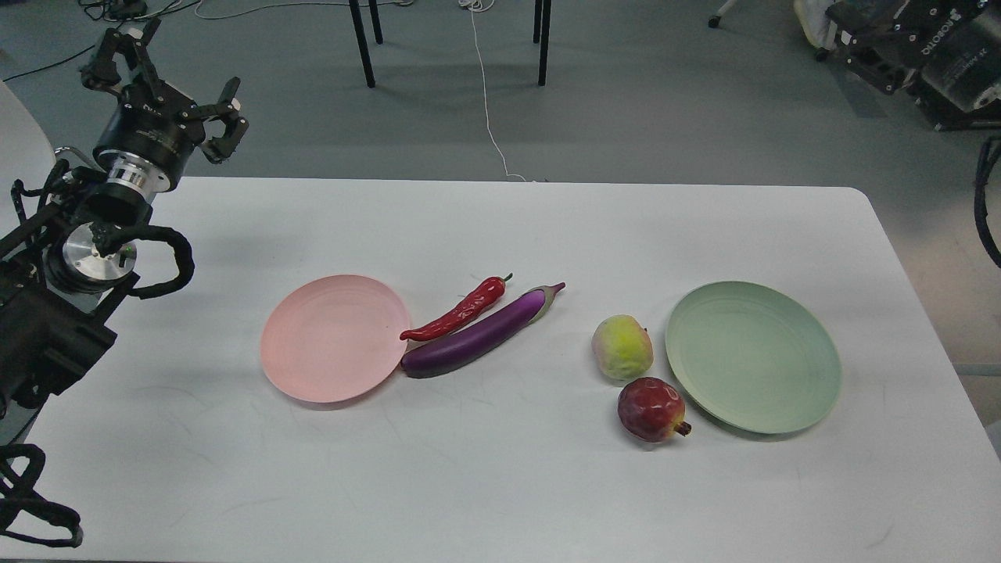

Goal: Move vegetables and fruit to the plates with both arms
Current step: 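Move the right gripper from rest toward the pear, then lower the right gripper and grasp the yellow-green pear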

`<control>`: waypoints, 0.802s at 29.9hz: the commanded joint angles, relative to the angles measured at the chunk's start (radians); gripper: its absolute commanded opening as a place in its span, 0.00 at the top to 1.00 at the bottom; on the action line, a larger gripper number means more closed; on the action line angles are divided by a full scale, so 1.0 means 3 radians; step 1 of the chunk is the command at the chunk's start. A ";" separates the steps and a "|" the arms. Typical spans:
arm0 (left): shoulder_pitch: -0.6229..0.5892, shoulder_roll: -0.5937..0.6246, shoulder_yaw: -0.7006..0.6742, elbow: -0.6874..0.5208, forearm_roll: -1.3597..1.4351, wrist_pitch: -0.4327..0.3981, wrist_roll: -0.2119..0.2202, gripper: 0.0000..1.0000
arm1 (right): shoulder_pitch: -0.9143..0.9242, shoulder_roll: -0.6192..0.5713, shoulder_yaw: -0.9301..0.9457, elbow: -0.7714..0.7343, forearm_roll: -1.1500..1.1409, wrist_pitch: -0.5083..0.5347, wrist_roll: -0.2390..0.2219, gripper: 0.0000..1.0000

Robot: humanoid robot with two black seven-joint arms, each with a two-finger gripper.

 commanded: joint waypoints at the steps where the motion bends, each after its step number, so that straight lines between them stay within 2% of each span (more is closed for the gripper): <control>1: -0.0006 0.0031 -0.0005 -0.0022 -0.0001 0.0012 -0.0006 0.02 | 0.0758 0.0291 -0.1042 0.0046 -0.0181 0.0000 0.0001 0.02; 4: -0.0016 0.0067 -0.0010 -0.0028 -0.0001 0.0012 -0.0006 0.02 | 0.1152 0.0633 -0.1697 0.0061 -0.0539 0.0000 0.0001 0.02; 9: -0.0037 0.0092 -0.0015 -0.0028 -0.0001 0.0002 -0.0006 0.02 | 0.1485 0.1124 -0.2338 0.0122 -0.0989 0.0000 0.0001 0.02; 17: -0.0072 0.0123 -0.0010 -0.0033 0.0004 0.0002 -0.0001 0.02 | 0.1496 0.1978 -0.3099 0.0117 -0.1777 0.0000 0.0001 0.03; 19: -0.0078 0.0149 -0.0010 -0.0033 0.0004 -0.0003 0.0004 0.02 | 0.1450 0.2188 -0.3380 0.0112 -0.1818 0.0000 0.0006 0.03; 21: -0.0078 0.0169 -0.0005 -0.0033 0.0004 -0.0009 0.0004 0.02 | 0.1363 0.2362 -0.3555 0.0107 -0.1793 -0.0140 0.0011 0.04; 24: -0.0078 0.0179 -0.0005 -0.0033 0.0004 -0.0019 0.0004 0.02 | 0.1286 0.2521 -0.3612 0.0097 -0.1777 -0.0208 0.0011 0.05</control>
